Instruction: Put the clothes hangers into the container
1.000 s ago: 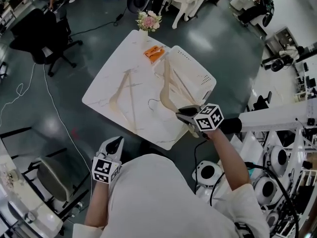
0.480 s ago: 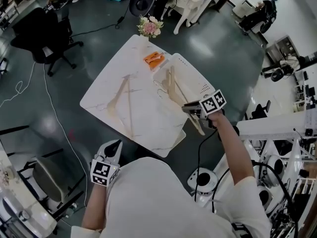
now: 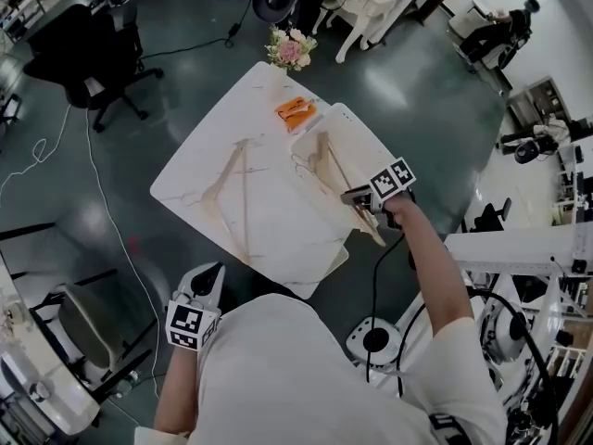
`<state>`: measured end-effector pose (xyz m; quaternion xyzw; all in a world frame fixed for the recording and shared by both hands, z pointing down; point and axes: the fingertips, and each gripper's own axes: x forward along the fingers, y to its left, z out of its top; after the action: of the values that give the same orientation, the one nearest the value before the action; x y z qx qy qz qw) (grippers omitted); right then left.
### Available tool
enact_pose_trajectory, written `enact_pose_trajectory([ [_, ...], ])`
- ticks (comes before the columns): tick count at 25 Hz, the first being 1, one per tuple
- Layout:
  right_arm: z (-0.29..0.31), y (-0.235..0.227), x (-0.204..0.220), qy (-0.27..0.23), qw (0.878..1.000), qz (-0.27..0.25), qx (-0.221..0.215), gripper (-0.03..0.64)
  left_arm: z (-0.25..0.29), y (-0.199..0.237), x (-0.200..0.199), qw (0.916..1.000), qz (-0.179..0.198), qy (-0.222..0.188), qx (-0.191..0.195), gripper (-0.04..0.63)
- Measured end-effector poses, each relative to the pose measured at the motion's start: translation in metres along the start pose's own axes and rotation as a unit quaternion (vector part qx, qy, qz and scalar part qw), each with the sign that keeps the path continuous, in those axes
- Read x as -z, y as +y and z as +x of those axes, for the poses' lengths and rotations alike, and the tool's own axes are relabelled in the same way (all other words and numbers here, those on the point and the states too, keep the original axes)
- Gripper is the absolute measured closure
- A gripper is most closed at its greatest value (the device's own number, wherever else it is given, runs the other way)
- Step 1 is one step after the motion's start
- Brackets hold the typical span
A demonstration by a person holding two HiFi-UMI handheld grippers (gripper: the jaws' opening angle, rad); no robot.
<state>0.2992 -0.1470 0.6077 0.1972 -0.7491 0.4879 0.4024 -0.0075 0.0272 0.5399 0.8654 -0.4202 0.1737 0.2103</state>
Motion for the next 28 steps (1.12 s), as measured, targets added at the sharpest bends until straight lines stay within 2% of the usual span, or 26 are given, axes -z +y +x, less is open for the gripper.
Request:
enact_pose_trajectory([
  [8, 0.013, -0.022, -0.005, 0.004, 1.000, 0.022, -0.007, 0.541, 0.006, 0.000, 0.002, 0.9999, -0.007, 0.005, -0.010, 0.594],
  [12, 0.014, -0.033, -0.004, 0.005, 1.000, 0.002, 0.020, 0.540, 0.007, 0.000, 0.005, 0.9999, -0.009, 0.005, -0.011, 0.594],
  [15, 0.012, -0.032, -0.004, -0.003, 0.999, -0.017, 0.033, 0.505, 0.006, -0.001, 0.004, 0.9999, -0.010, 0.007, -0.009, 0.594],
  [17, 0.009, -0.030, -0.006, -0.015, 0.999, -0.027, 0.043, 0.475, 0.006, 0.000, 0.003, 0.9999, -0.008, 0.006, -0.007, 0.594],
  [23, -0.015, -0.019, -0.017, -0.068, 0.991, -0.071, 0.093, 0.469, 0.005, -0.003, 0.001, 1.0000, 0.000, 0.002, 0.004, 0.594],
  [28, -0.019, 0.018, -0.016, -0.118, 0.986, -0.079, 0.083, 0.493, 0.001, -0.006, -0.001, 0.9998, 0.009, -0.004, 0.017, 0.594],
])
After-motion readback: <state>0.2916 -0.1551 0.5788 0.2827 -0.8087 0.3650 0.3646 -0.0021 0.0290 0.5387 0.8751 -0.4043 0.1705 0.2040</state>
